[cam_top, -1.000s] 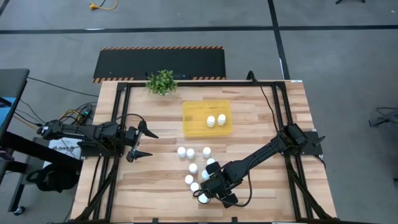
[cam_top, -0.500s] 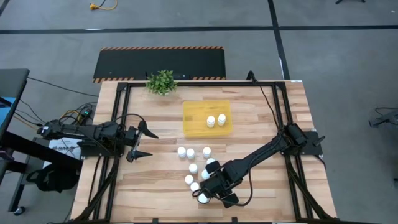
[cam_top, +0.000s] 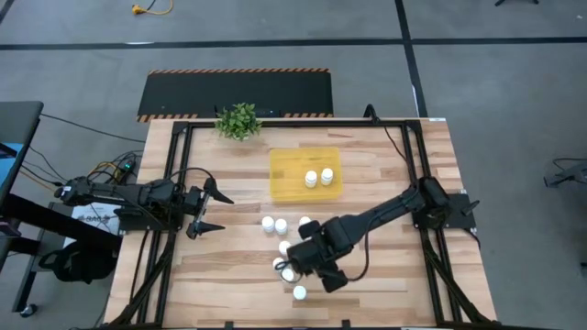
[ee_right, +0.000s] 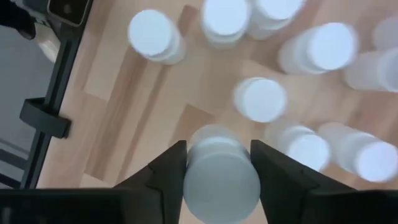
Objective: Pick and place pill bottles into a basket
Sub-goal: Put the white medicine bottle into the yellow bin
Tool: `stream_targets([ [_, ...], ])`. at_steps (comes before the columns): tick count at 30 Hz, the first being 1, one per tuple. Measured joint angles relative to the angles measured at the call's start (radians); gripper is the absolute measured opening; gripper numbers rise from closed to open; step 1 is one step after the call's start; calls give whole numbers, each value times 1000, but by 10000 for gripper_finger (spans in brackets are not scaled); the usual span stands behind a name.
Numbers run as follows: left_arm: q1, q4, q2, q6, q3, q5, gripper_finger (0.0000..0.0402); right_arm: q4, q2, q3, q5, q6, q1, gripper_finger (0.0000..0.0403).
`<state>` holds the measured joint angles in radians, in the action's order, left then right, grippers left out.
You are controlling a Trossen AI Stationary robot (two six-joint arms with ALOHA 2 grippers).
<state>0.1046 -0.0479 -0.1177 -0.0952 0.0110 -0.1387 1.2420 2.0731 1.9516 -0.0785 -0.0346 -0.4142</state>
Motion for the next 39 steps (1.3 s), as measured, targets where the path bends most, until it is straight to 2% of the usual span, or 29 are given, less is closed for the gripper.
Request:
stream_targets([
  [11,0,0,0,4,0,0,386,92,0,123,2,-45,137,150],
  [15,0,0,0,4,0,0,386,103,0,126,6,-78,194,164],
  [24,0,0,0,2,0,0,386,144,0,126,8,-236,331,148],
  [28,0,0,0,4,0,0,386,135,-1,126,11,-312,386,162],
  [33,0,0,0,-1,0,0,386,108,0,126,17,-381,450,148],
  [39,0,0,0,2,0,0,386,79,0,126,17,-433,510,155],
])
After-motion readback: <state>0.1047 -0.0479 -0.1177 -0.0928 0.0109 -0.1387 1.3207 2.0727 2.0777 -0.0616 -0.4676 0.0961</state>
